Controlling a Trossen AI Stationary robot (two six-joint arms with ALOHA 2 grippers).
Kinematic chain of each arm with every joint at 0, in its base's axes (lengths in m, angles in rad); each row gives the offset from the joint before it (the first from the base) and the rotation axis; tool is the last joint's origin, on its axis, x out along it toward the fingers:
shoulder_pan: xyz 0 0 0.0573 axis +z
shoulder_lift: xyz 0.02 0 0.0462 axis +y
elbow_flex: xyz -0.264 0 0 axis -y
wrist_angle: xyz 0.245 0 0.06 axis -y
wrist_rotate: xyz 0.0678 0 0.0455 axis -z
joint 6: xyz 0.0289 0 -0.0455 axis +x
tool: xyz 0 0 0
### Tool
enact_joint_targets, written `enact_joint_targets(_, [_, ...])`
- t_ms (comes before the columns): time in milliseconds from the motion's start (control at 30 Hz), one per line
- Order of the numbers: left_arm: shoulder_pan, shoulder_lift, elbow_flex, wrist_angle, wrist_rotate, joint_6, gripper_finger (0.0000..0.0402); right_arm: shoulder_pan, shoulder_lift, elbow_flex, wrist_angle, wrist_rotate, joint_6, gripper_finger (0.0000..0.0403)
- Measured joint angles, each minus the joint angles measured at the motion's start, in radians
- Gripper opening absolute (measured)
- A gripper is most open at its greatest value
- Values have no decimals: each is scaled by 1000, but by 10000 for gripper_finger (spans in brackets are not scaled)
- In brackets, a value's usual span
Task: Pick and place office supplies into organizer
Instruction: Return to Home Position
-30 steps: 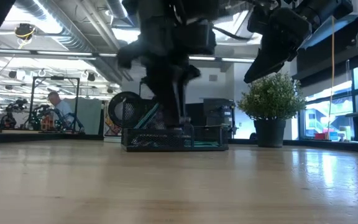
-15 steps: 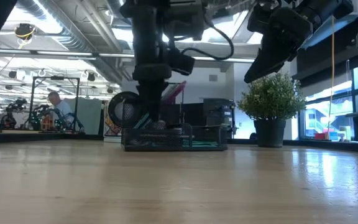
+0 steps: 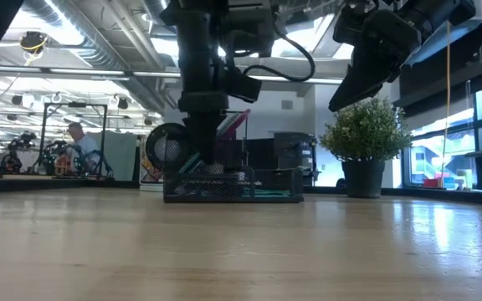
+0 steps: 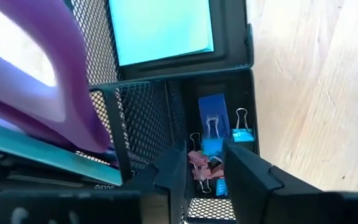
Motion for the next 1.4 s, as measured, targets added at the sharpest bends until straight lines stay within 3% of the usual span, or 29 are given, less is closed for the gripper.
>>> enact_joint_targets(333, [-5, -23, 38, -110, 67, -10, 117, 0, 0, 0, 0, 0, 3, 107])
enact_joint_targets(600, [-22, -301, 4, 48, 83, 48, 107, 0, 0, 0, 5, 0, 18, 107])
enact_joint_targets(800, [14, -628, -231, 297, 88, 54, 102, 0, -33, 0, 52, 2, 4, 107])
enact_joint_targets(1200, [27, -1234, -769, 732, 91, 36, 102, 0, -355, 0, -16, 51, -70, 107])
enact_joint_targets(1400, [29, -1428, -923, 762, 81, -5, 102, 0, -435, 0, -48, 51, -49, 107])
